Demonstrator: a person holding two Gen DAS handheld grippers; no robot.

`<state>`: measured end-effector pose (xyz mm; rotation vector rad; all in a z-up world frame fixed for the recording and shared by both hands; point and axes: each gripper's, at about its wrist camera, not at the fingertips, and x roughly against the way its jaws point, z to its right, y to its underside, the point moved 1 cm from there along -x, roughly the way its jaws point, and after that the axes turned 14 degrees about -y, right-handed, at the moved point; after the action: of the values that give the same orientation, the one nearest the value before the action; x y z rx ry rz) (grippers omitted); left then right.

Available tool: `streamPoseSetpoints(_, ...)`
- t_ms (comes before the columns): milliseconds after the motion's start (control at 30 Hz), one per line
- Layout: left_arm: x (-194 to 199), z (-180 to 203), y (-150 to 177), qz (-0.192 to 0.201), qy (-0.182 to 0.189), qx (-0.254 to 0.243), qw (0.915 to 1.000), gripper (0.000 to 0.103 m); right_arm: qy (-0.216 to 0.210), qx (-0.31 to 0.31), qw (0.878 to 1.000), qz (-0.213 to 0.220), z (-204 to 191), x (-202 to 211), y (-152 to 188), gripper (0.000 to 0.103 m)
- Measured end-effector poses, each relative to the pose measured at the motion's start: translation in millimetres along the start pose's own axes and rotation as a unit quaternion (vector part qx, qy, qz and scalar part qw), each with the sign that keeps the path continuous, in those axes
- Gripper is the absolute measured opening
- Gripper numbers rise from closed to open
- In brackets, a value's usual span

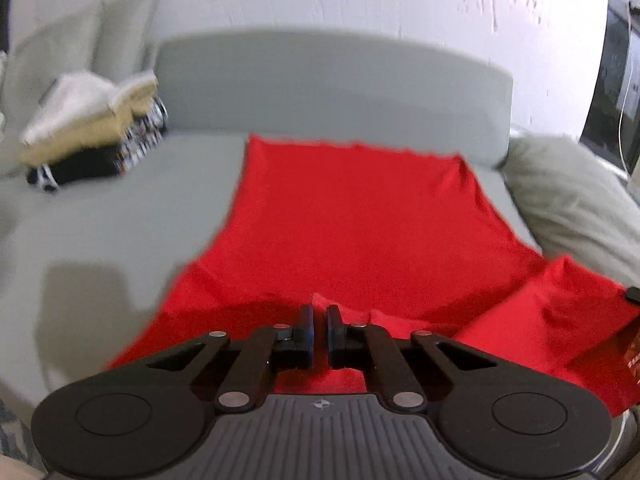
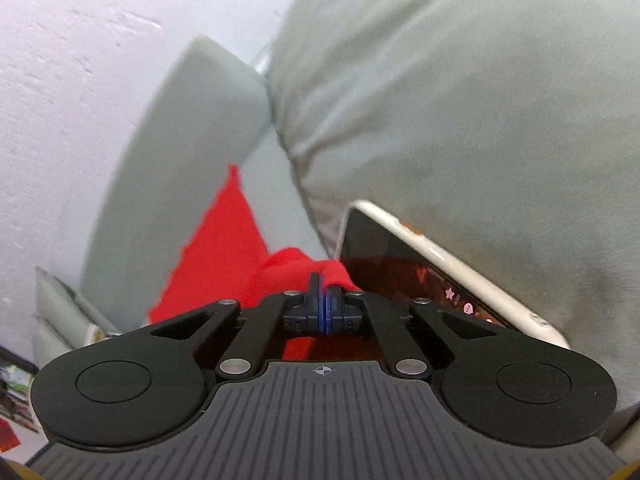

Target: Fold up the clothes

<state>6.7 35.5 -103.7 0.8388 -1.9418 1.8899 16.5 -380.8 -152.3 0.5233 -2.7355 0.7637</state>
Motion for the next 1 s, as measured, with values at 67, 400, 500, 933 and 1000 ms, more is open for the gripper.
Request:
streamPoseSetpoints(67, 15, -7, -1, 0.038, -0.016, 0.001, 0.9991, 0.005, -0.020, 0.008, 1.000, 0.005, -1, 15, 2, 0.001)
streamPoseSetpoints(400, 25, -27, -4, 0.074, -0.047, 0.013, 0.9960, 0.005, 0.033, 0.125, 0.991, -0.035, -32, 33, 30, 0.001)
streamPoseSetpoints(500, 38, -36, -8, 0.106, -0.058, 0.016, 0.9926, 0.005, 0.007, 0.132, 0.991, -0.013, -42, 52, 35, 0.001)
streamPoseSetpoints(933, 9, -35, 24, -0.044, -0.156, -0.060, 0.9849, 0.018, 0.092, 0.155, 0.976, -0.125, -45, 40, 66, 0.043)
streamPoseSetpoints(1000, 16, -43, 23, -0.059, -0.162, -0.052, 0.9836, 0.020, 0.097, 0.133, 0.977, -0.135, -46, 45, 66, 0.050)
